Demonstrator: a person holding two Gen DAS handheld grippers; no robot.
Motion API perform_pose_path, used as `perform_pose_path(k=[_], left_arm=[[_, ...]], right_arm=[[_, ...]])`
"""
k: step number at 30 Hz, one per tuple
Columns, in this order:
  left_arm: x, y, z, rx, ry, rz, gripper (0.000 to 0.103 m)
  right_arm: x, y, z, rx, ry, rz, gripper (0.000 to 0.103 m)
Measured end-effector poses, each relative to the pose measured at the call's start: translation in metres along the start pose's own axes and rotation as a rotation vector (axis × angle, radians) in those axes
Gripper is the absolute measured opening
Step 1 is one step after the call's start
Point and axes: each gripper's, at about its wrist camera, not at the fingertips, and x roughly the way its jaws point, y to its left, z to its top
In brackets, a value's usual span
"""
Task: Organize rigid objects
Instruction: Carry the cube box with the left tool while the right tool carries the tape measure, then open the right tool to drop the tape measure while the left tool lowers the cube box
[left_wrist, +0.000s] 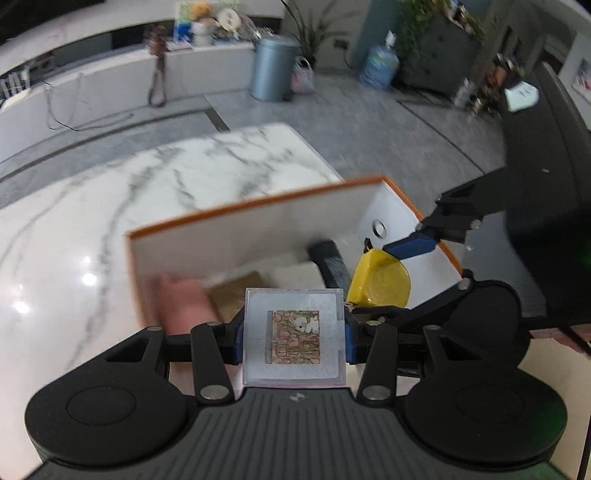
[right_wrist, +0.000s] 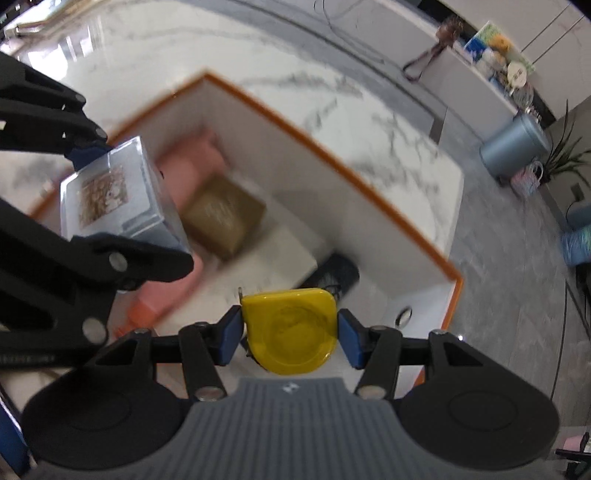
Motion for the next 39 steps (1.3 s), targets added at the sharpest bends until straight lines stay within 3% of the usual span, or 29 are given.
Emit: perform_pose_path(k=[9, 23, 31, 39], left_arm=[[0.045, -0.021, -0.002, 0.026, 0.098, -0.021, 0.053], [0.069, -0.032, -0.01, 0.033, 0.181, -0.046, 0.053], [0.074, -0.036, -0.012, 0.031, 0.217, -0.043, 0.053], [0.074, -0.039, -0.022, 0.015, 0.248, -0.059, 0.053]], right_arm=[[0.047, -0.022, -0.025, -0.052, 0.119, 0.009, 0.056], [0.08, -0.013, -0.03, -0.153, 0.2, 0.029, 0.054], [0.056, -0.012, -0.029, -0.147, 0.133, -0.01, 0.054], [0.028, -0.024, -0.031, -0.023, -0.002, -0.138, 0.054]])
